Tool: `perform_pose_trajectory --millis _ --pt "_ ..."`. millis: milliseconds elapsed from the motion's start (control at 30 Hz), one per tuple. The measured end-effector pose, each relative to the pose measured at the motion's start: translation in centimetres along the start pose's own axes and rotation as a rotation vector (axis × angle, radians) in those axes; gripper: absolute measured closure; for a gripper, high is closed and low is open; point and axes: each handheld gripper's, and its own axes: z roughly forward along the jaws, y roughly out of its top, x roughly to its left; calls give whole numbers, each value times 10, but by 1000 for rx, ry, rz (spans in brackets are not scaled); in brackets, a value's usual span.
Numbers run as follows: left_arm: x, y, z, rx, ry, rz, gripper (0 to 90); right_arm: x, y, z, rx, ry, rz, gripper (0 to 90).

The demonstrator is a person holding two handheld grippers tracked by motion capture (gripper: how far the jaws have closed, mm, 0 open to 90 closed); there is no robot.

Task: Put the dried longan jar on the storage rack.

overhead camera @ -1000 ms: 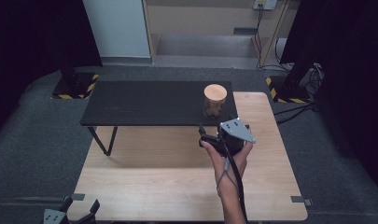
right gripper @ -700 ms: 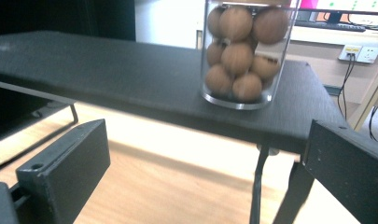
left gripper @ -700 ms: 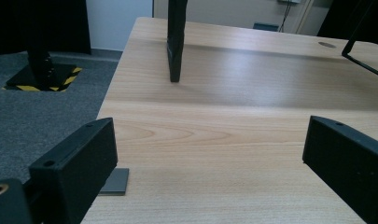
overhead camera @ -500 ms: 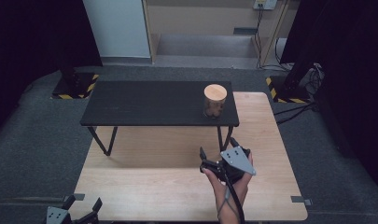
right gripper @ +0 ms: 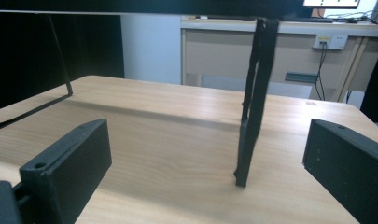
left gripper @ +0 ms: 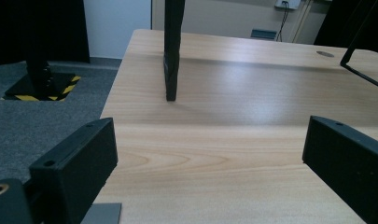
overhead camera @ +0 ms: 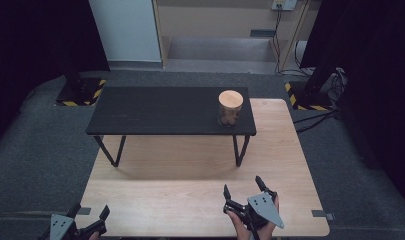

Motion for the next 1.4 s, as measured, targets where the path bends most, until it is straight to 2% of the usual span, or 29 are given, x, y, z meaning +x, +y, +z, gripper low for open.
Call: perform_pose_trajectory --millis 200,433,667,1000,1400 --pt "-2 7 5 -11 4 4 18 -1 -18 -13 -22 -27 10 15" --pt "-4 13 11 -5 12 -2 21 -4 -30 -23 -28 -45 27 15" --pt "-7 13 13 0 10 -1 21 -9 -34 -23 -6 -37 26 14" --pt "-9 13 13 7 13 -1 21 -11 -39 -26 -25 -40 41 14" --pt "-10 14 14 13 10 0 21 -15 -41 -26 -21 -35 57 13"
